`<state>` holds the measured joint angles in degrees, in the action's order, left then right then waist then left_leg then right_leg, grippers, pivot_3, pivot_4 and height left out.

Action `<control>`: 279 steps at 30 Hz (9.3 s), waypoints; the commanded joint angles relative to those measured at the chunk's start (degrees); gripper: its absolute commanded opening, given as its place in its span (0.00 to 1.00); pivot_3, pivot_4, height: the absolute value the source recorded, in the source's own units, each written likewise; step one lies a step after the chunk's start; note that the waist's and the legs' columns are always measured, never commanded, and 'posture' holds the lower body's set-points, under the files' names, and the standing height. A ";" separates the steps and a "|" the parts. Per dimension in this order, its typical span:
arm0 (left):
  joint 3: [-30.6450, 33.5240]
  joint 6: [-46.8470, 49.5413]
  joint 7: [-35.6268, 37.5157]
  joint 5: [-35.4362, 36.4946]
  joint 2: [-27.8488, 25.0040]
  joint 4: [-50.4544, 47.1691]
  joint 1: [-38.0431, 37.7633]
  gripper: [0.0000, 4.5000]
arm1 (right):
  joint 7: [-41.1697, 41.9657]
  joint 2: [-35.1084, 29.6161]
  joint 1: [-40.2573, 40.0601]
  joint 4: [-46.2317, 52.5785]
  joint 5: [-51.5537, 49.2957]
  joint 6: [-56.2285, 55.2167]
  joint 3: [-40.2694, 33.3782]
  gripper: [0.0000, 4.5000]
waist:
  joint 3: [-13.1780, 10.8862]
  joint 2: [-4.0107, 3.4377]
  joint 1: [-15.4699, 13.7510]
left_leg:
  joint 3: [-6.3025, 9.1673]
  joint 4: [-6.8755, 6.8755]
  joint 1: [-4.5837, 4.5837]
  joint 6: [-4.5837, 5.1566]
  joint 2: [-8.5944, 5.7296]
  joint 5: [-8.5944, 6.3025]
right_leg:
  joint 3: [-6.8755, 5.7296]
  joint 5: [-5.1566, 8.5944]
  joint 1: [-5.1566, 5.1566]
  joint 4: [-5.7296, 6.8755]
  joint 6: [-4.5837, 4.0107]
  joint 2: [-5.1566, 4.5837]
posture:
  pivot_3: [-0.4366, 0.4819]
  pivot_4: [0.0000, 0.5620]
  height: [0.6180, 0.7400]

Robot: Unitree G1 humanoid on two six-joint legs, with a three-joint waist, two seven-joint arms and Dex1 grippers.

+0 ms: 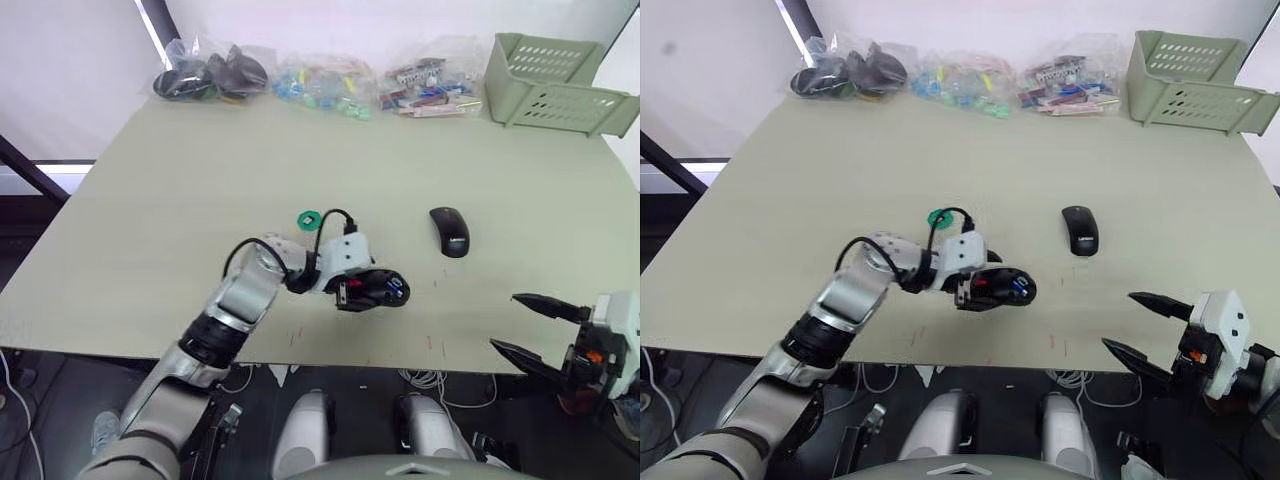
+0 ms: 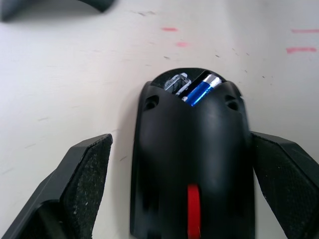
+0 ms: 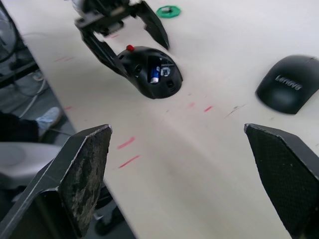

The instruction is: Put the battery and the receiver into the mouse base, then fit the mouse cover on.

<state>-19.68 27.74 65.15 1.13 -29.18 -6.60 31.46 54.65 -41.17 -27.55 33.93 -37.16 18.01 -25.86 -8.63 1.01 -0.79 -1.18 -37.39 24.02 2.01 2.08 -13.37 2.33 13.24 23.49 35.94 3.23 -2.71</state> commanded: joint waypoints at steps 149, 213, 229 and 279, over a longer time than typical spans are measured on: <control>18.39 8.85 -41.60 5.64 9.39 17.16 2.89 0.41 | 21.07 2.27 4.36 -19.37 -5.13 -12.11 -3.06 1.00 | -0.26 0.18 0.06 | -0.15 -0.71 -0.19 -0.13 -0.20 0.08 | 0.09 -0.14 -0.09 0.93 -0.20 0.07 | 0.48 0.27 1.00; 11.03 4.83 4.90 22.06 -7.67 1.41 17.26 0.00 | -60.62 -4.08 80.99 -37.55 -70.62 61.56 25.89 1.00 | -0.56 0.21 1.08 | -0.05 -0.92 0.73 -0.10 -0.07 0.08 | -0.07 -0.30 0.56 0.91 -0.03 0.14 | 0.48 0.27 1.00; 6.29 -5.69 13.24 14.96 -9.40 8.10 24.64 0.00 | -64.20 2.72 92.83 -60.48 -75.84 69.58 30.00 0.55 | -0.72 0.13 1.67 | -0.07 -0.89 0.84 -0.05 0.06 0.05 | -0.02 -0.30 0.72 0.93 -0.01 0.32 | 0.48 0.27 1.00; 6.23 -3.04 11.84 13.60 -9.08 5.66 22.82 0.00 | -70.58 9.68 89.59 -58.06 -75.84 68.79 26.39 0.18 | -0.76 0.06 1.77 | -0.08 -0.89 0.85 -0.05 0.08 0.05 | 0.01 -0.31 0.75 0.97 -0.01 0.35 | 0.48 0.27 1.00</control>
<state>-14.06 24.67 77.25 14.62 -37.98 0.67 53.68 -16.55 -31.42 61.65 -25.77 -111.23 87.18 2.19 -9.40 1.08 0.98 -1.26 -38.28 24.87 1.96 2.16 -13.32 2.33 12.93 24.24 36.91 3.22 -2.35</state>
